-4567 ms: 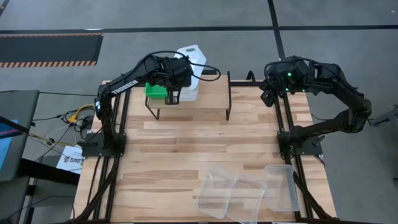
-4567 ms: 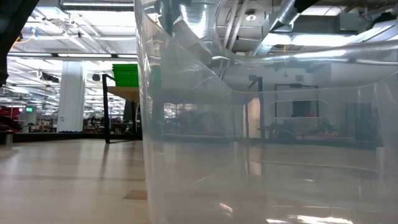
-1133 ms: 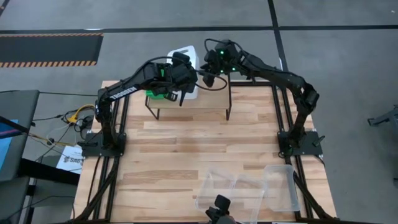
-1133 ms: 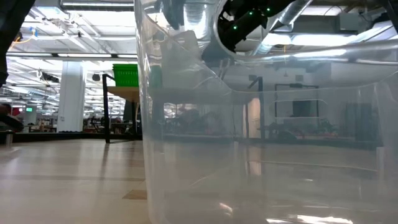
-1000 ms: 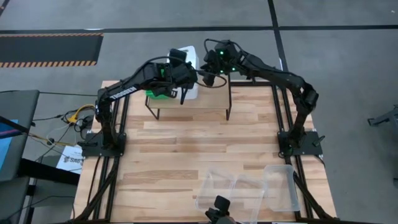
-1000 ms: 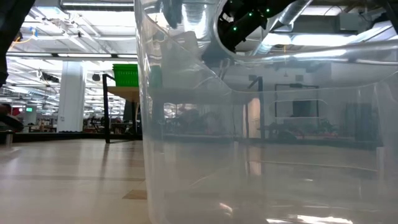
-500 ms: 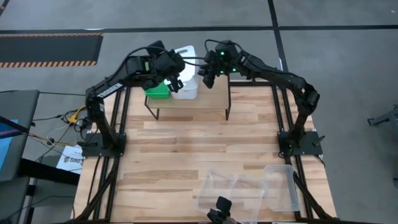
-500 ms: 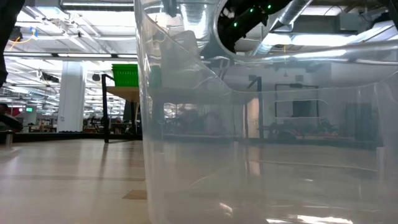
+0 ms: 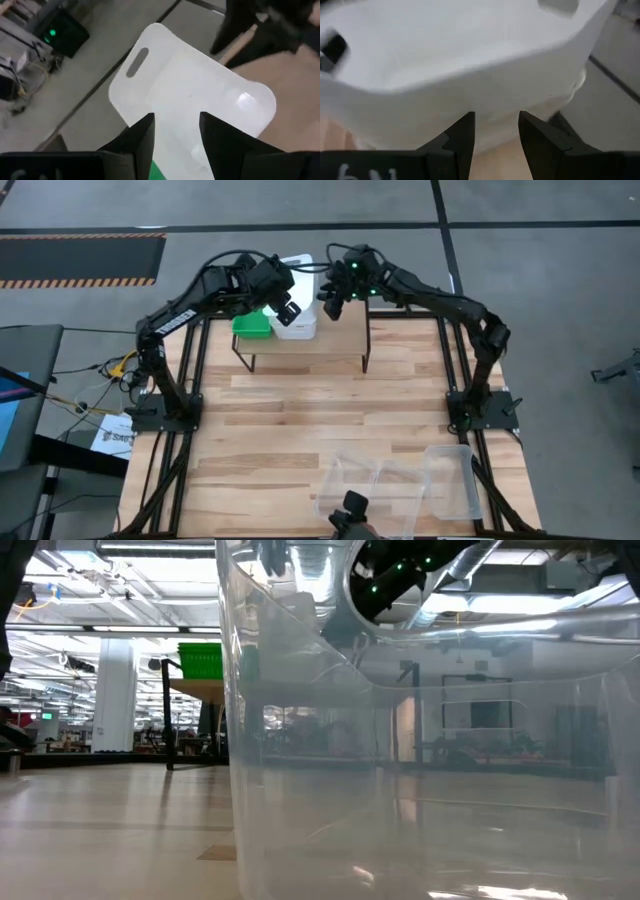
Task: Stack baskets on shelf by color
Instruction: Stack the white bin on top of the white bin on the shelf
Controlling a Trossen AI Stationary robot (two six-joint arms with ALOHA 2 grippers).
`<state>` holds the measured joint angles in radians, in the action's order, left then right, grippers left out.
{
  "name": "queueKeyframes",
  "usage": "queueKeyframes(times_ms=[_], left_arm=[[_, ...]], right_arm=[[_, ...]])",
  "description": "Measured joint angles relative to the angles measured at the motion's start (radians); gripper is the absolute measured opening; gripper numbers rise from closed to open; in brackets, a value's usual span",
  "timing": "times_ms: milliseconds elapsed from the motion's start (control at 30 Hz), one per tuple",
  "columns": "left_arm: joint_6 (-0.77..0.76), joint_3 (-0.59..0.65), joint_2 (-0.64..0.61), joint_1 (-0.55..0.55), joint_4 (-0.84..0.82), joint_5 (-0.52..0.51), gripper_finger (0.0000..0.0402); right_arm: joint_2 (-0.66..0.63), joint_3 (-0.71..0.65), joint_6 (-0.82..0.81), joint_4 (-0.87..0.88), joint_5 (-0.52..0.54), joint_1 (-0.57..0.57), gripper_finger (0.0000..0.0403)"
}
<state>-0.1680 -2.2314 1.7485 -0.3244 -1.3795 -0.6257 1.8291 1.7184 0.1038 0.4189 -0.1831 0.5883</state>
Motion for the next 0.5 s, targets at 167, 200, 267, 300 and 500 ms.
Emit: queueKeyframes(times_ms=[167, 200, 267, 300, 500], left_arm=[[-0.143, 0.000, -0.001, -0.009, -0.009, -0.044, 0.0147], [-0.182, 0.000, -0.001, -0.015, -0.017, -0.047, 0.0147], [-0.241, 0.000, -0.001, -0.025, -0.033, -0.051, 0.0147], [-0.263, 0.000, -0.001, -0.031, -0.038, -0.052, 0.0147], [-0.303, 0.000, -0.001, -0.044, -0.031, -0.054, 0.0147]], right_arm=[[0.009, -0.001, 0.010, 0.057, 0.001, 0.003, 0.0175], [0.001, -0.001, 0.010, 0.070, 0.001, 0.004, 0.0175], [-0.019, -0.001, 0.013, 0.082, 0.001, 0.009, 0.0175], [-0.030, -0.001, 0.013, 0.074, 0.001, 0.010, 0.0175], [-0.059, 0.001, 0.005, -0.038, 0.001, 0.025, 0.0175]])
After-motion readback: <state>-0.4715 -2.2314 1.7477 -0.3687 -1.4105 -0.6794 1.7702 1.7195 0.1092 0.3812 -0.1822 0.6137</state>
